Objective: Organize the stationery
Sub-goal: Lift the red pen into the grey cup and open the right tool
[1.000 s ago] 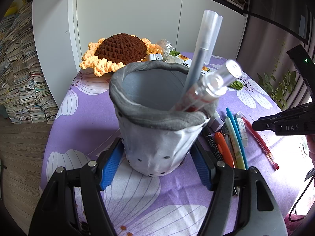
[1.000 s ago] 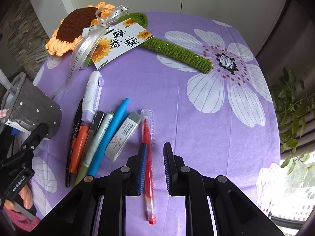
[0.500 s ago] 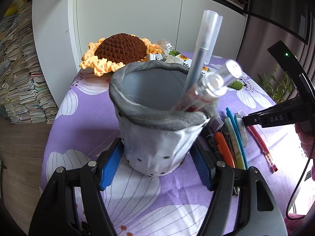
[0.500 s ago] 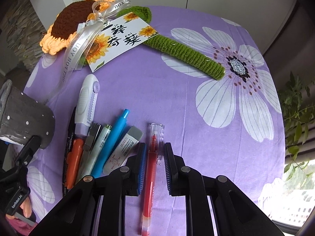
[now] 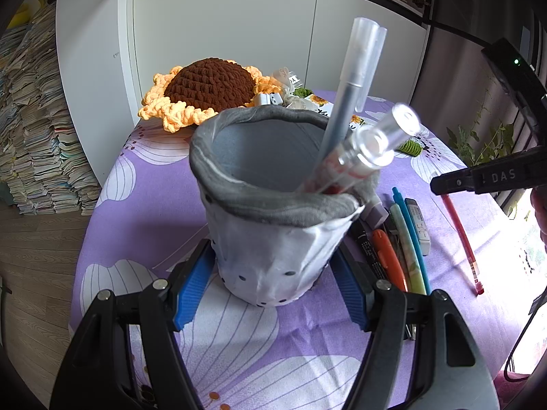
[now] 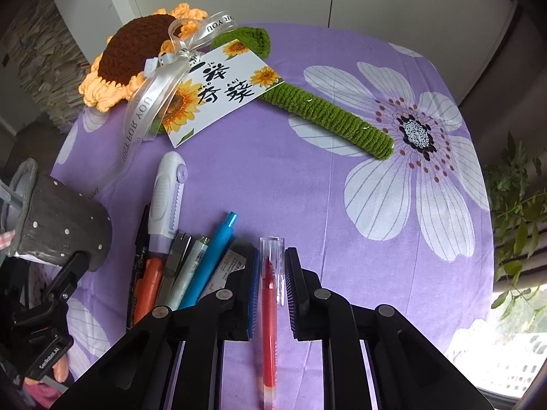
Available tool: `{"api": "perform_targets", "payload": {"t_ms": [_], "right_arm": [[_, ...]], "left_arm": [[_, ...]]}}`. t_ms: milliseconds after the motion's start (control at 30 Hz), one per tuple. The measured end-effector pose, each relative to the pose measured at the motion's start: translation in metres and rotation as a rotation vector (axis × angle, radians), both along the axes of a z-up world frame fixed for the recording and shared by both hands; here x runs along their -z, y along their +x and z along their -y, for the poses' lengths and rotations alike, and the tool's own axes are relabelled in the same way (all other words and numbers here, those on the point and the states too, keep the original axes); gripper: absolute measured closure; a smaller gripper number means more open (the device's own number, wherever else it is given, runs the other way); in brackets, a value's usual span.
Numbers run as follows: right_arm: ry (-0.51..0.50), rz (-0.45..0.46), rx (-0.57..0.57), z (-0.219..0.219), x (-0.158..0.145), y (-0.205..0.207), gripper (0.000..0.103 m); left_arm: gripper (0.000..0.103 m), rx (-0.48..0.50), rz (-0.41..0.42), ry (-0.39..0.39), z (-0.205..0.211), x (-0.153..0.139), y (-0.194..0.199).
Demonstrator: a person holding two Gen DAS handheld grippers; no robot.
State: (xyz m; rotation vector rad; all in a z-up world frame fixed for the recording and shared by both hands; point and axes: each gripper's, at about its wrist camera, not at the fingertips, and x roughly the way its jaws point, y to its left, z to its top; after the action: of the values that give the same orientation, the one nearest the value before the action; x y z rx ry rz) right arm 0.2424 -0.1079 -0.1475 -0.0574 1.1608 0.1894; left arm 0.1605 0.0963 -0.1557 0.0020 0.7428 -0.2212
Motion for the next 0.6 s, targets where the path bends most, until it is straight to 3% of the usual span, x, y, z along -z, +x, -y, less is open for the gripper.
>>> {"api": "perform_targets", "payload": {"t_ms": [333, 600], "right_arm": [[0.109, 0.351, -0.131, -0.024, -0.118, -0.066, 0.088], [0.271, 0.558, -0.280, -0.065, -0.187, -0.082, 0.088]], "left_arm": [[0.034, 0.000, 0.000, 0.000, 0.000, 0.000, 0.000], [0.034, 0.000, 0.000, 0.000, 0.000, 0.000, 0.000]]}}
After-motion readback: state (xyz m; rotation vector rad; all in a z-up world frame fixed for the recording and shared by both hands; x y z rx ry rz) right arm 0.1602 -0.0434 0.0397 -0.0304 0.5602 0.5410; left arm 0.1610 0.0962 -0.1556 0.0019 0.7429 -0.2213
